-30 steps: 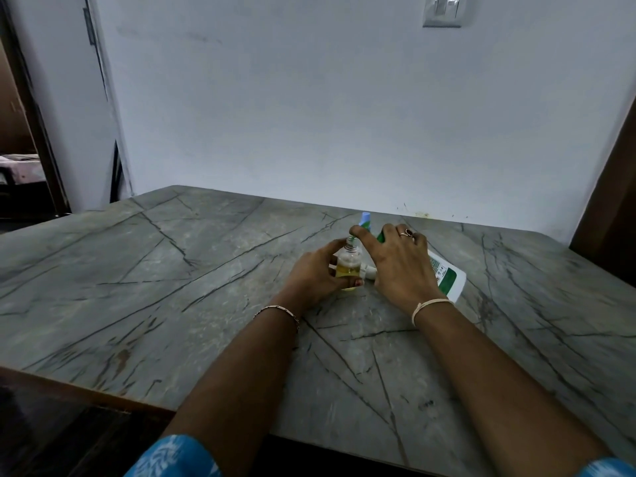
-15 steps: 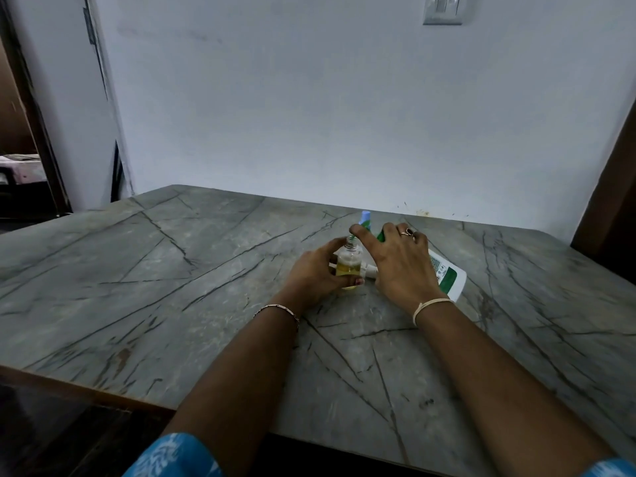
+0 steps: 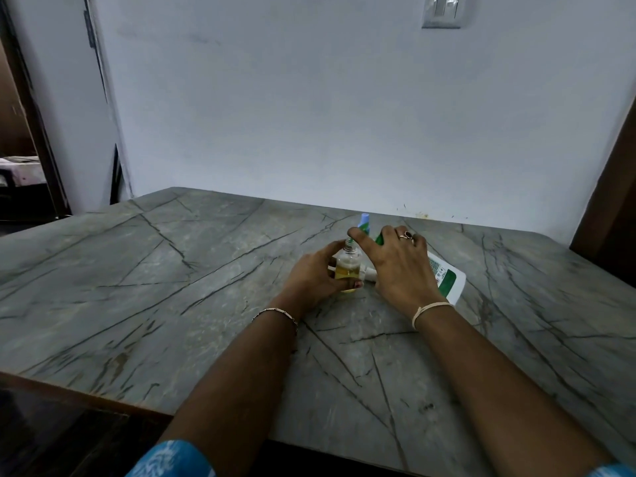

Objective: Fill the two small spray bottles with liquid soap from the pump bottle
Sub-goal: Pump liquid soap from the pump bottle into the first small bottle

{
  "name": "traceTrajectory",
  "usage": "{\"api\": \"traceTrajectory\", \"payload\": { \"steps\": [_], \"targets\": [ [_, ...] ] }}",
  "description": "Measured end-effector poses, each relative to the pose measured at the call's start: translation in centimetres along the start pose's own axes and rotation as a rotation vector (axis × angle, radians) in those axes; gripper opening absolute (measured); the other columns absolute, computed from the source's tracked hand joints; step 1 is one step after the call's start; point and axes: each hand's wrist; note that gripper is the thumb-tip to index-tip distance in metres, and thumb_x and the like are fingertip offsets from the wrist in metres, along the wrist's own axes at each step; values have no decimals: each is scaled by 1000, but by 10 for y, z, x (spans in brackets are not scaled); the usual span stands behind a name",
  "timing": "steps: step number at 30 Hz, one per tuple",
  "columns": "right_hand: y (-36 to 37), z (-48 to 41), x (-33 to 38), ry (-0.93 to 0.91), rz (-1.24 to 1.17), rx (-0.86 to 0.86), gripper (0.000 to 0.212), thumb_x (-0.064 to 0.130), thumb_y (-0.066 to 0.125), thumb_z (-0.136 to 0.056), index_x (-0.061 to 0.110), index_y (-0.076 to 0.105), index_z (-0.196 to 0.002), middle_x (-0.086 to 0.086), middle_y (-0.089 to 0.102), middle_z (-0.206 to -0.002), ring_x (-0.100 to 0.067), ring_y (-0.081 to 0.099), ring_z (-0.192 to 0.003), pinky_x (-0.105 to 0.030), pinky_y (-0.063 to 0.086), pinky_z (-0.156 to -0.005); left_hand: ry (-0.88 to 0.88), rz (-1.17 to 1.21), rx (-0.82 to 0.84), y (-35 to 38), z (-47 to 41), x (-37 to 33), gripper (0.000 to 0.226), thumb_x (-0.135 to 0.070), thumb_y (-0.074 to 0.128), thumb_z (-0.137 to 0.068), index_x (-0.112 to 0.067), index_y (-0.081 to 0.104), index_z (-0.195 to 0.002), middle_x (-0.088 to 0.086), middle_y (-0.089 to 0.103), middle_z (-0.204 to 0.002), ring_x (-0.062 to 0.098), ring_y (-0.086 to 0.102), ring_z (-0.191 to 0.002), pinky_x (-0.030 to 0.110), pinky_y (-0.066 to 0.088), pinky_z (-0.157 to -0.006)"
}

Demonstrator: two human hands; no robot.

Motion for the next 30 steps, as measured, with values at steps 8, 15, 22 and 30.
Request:
{"api": "traceTrajectory", "payload": {
  "steps": [8,15,22,30],
  "targets": [
    [-1,-5,2,10,5,-12,78,32,67,-81,35,19,-142,-10,48,-123,-30,44,-116,-45,35,-96,3,0,13,-1,2,-2,83,-38,80,-73,-32,37,-143,0,66,-122,12,66,-98,23,50,-86],
    [-3,-1,1,7,-7,-12,77,26,64,-83,36,17,-144,-11,47,-124,-31,43,-117,-46,34,-98,0,16,7,0,1,0,82,-39,81,-70,-33,39,-141,0,68,-117,12,68,-95,35,54,-91],
    [-2,-3,2,14,-15,-25,78,31,68,-81,35,20,-141,-10,48,-122,-30,43,-117,-45,35,-96,2,6,13,-1,2,-2,84,-37,81,-71,-31,37,-143,2,67,-119,14,68,-97,37,54,-91],
    [4,-2,2,19,-16,-38,79,29,68,-81,36,19,-142,-11,49,-122,-31,45,-116,-46,34,-97,-2,-10,8,-1,2,-2,85,-38,80,-72,-30,35,-144,2,66,-121,14,67,-98,33,53,-91]
  ]
}}
Point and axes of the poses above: each hand's wrist, its own z-axis away from the middle knuckle, its own y-axis out of the palm, x = y × z
